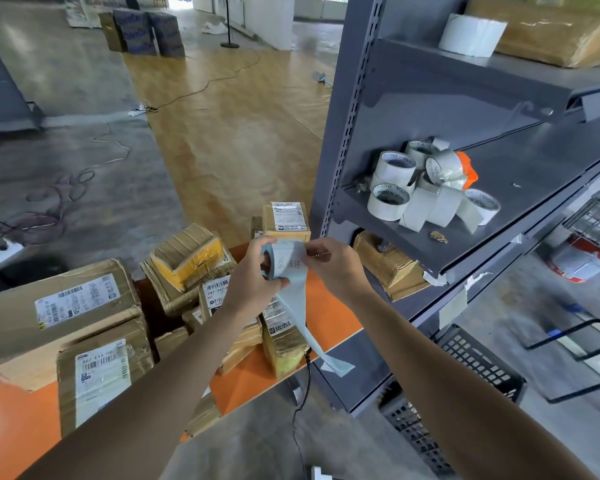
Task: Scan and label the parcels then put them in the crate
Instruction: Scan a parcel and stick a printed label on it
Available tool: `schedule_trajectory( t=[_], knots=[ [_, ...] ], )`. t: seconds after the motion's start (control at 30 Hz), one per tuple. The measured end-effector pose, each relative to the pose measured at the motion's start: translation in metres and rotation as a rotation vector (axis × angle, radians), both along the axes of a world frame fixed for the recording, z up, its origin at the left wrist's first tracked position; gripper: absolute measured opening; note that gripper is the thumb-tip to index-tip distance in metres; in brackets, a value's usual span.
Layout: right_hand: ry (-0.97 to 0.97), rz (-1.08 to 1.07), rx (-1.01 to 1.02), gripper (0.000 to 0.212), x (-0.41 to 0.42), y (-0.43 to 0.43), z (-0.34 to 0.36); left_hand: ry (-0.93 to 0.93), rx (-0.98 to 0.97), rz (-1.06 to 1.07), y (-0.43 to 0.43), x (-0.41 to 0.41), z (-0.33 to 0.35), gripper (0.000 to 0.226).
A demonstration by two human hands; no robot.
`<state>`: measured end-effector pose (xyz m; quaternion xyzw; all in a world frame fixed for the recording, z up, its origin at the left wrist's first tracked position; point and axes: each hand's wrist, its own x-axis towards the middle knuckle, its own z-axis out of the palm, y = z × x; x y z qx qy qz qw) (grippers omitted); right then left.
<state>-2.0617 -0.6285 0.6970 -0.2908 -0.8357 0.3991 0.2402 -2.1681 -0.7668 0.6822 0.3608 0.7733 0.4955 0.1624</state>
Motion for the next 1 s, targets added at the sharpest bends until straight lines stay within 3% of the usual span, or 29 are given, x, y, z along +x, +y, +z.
schedule_trajectory(
  t=[0.4,0.63,0.87,1.0],
  knots=[
    [-0.064,-0.017,-0.051,0.01,-0.0047,0.0015,0.0026,0.117,-0.013,0.011,-0.0004,0.0034,0.0038,0.07],
    [-0.017,-0.02,-0.366,0.022,-0.0016,0.0036,0.0093,0.131,0.017,0.006,0.0001,0.0066,0.0006,0.072],
    [0.032,-0.043,-0.415,0.015,0.0012,0.005,0.0048,0.104,0.036,-0.02,-0.0006,0.0073,0.0008,0.07],
    [0.036,-0.045,-0.422,0.023,0.0001,0.0042,0.0034,0.083,0.051,-0.028,0.0009,0.0079,0.001,0.071]
  ],
)
